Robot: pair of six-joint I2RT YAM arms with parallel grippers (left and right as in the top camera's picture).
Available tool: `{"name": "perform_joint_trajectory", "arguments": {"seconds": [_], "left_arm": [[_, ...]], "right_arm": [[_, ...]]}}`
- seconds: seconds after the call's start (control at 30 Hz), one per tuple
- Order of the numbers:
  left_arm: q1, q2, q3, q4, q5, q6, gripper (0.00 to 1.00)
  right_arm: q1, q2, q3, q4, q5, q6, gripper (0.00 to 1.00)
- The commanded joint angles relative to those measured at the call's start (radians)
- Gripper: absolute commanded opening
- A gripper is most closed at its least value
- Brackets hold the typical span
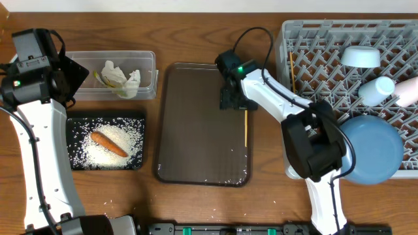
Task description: Sort waste into correct bins and load items into the dishwasher rack
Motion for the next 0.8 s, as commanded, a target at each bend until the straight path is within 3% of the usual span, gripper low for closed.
{"name": "perform_joint_trajectory", "arguments": {"seconds": [0.0,0.1,0.13,0.23,0.27,0.53,0.77], "left_arm": [[0.004,0.005,0.007,-0.002,-0.006,-0.001,0.98],[0.004,0.005,0.007,-0.002,-0.006,-0.001,0.98],[0.004,0.005,0.007,-0.002,-0.006,-0.001,0.98],[0.004,0.005,0.007,-0.002,-0.006,-0.001,0.98],[0.004,0.005,0.007,-0.002,-0.006,-0.001,0.98],[0.004,0.005,0.007,-0.002,-0.006,-0.001,0.98],[0.004,0.005,0.007,-0.002,-0.006,-0.001,0.98]], "right_arm": [[0.003,0.033,-0.002,-0.003,0.004,0.017,0.70],[0.006,0.047,-0.002,-0.005,-0.002,0.021,0.67],[0.008,0.048,-0.002,-0.004,-0.007,0.021,0.57],[0.012,0.052,-0.002,0.001,-0.016,0.030,0.08],[0.012,0.051,-0.001,0.003,-0.021,0.039,0.01],[-0.048,-0.060,0.118,-0.065,-0.087,0.006,0.01],[-0.181,-0.287,0.235,-0.097,-0.077,-0.202,0.01]]}}
